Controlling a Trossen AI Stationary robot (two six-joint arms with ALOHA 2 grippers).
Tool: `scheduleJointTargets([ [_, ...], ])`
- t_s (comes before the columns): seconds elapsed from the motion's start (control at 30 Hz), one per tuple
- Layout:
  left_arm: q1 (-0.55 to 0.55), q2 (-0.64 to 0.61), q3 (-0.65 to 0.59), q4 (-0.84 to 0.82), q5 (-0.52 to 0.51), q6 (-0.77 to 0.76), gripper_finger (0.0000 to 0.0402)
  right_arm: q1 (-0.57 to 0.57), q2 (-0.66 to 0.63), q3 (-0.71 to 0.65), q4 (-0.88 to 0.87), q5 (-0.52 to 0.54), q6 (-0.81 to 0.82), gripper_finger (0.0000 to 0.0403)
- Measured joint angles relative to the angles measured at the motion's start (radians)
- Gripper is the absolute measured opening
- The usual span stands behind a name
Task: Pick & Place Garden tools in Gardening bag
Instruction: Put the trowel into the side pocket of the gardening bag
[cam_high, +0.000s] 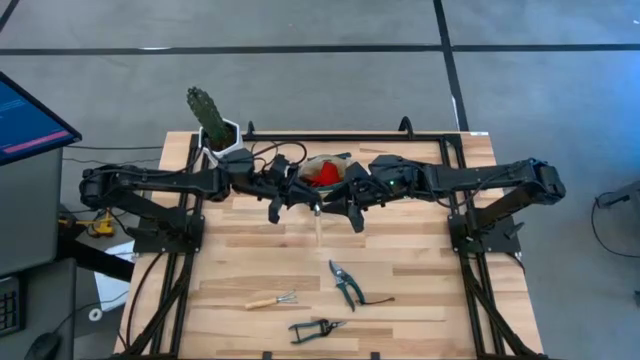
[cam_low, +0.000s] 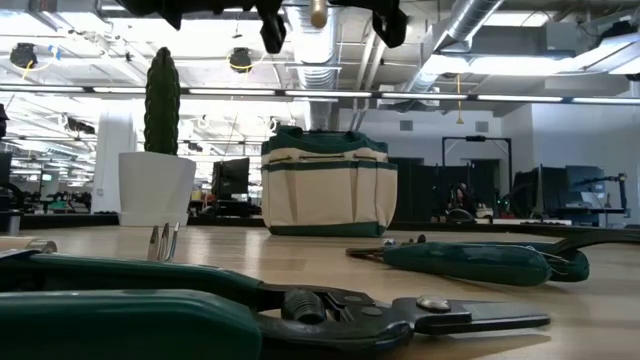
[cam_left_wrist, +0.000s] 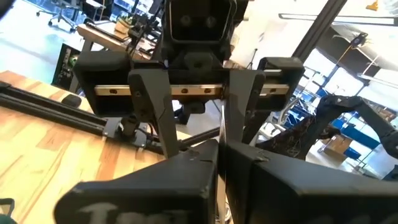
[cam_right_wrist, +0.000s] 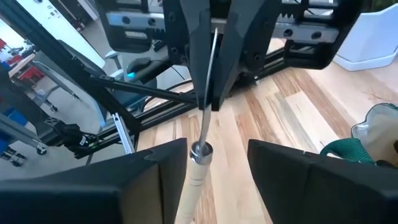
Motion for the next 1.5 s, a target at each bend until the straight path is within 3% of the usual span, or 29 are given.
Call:
scheduleJointTargets([
  [0.43,-0.013,0.13,0.115,-0.002,0.001,-0.021,0.0,0.0,0.0,0.0,0.017,0.0,-0.022,0.0134],
  [1.0,-0.01,0.106,0.122,-0.019,0.001,0.005,0.0,0.002,-0.001,0.0,0.018,0.0,-0.022,0.0079],
  [1.3,-0.01,0.106,0.122,-0.032,-0.003,0.011,0.0001,0.003,-0.001,0.0,0.013,0.003,-0.071,0.001],
  [1.5,-0.011,0.104,0.122,-0.027,-0.038,0.011,0.0011,0.008,-0.002,0.0,0.021,0.004,-0.097,0.0005],
])
